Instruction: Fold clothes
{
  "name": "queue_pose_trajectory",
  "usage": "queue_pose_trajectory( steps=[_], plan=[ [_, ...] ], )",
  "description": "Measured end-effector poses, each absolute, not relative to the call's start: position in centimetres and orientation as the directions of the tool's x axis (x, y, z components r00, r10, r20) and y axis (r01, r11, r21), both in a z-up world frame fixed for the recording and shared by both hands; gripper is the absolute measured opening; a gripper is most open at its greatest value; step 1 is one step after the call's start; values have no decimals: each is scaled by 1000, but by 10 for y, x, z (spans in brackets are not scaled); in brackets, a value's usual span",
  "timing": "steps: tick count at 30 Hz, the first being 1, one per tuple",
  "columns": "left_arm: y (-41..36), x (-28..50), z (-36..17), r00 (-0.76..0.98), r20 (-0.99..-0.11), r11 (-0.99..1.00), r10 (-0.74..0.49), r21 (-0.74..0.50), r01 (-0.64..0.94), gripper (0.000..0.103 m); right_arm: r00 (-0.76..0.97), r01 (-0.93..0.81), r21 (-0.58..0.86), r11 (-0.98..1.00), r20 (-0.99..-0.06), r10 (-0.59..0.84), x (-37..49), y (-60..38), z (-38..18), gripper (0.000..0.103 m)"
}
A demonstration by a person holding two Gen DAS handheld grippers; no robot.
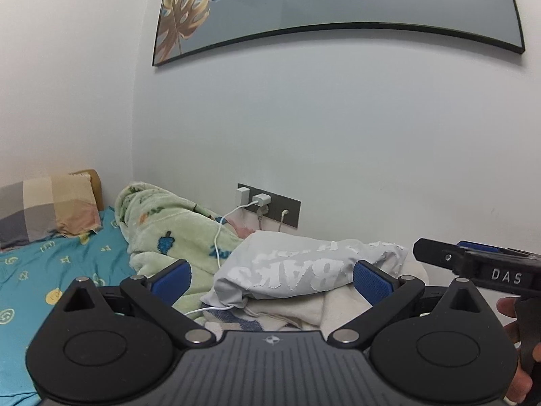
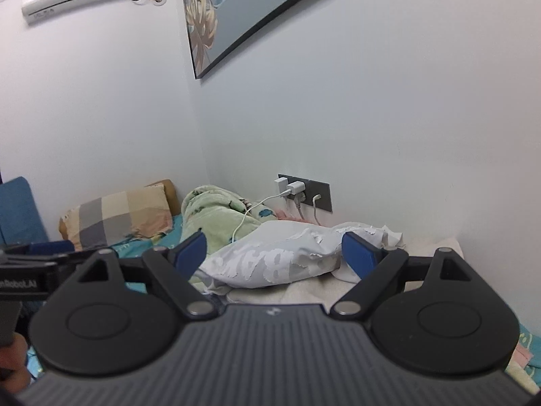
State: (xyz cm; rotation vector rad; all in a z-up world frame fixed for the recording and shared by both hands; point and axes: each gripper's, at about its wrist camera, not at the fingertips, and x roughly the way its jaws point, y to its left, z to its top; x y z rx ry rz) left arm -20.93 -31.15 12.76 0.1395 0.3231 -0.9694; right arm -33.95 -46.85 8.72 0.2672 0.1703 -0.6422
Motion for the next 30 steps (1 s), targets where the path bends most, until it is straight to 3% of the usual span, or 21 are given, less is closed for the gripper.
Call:
queue_pose_trajectory(
  steps=[11, 30],
  plan=[
    [-302, -206, 99, 580, -312, 614, -753, -16, 789, 103, 759, 639, 140, 757, -274, -591, -322, -442, 53, 88],
    [-298, -192, 88, 595, -339, 643, -729, -41, 765, 103, 747, 646, 119, 754, -302, -592, -312, -440, 48, 88]
  ],
)
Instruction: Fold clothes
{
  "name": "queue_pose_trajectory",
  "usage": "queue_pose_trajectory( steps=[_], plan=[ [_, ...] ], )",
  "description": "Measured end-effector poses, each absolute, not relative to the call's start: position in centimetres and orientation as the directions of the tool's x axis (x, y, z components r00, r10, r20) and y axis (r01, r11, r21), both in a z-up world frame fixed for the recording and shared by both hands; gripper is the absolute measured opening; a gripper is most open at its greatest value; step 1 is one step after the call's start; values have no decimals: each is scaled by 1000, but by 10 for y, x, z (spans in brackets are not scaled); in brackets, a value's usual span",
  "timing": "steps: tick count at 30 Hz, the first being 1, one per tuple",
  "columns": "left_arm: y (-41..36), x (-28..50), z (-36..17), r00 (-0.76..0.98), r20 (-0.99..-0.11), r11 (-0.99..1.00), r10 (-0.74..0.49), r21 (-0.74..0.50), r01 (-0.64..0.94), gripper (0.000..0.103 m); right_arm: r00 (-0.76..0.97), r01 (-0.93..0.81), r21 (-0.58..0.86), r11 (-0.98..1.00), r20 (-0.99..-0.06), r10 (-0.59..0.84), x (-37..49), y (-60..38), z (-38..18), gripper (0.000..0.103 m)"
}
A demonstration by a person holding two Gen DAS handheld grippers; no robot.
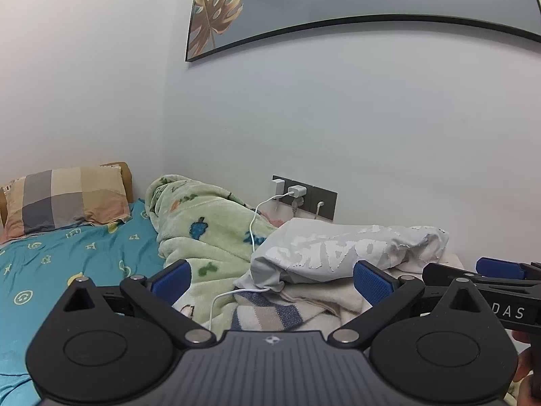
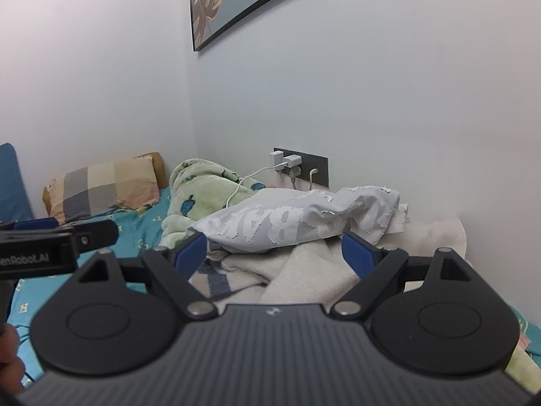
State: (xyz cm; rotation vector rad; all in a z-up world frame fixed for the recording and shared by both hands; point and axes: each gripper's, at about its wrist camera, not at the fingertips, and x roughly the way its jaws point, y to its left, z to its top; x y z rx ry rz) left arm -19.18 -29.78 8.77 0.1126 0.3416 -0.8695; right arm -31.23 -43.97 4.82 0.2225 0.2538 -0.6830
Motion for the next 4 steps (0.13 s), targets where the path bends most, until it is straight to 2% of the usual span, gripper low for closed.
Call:
queue_pose_trajectory(
  steps=[4],
  plan=[
    [-296, -191, 88, 593, -341, 643, -729, -46, 764, 103, 746, 646, 117, 754, -303, -593, -312, -439, 49, 88]
  ],
)
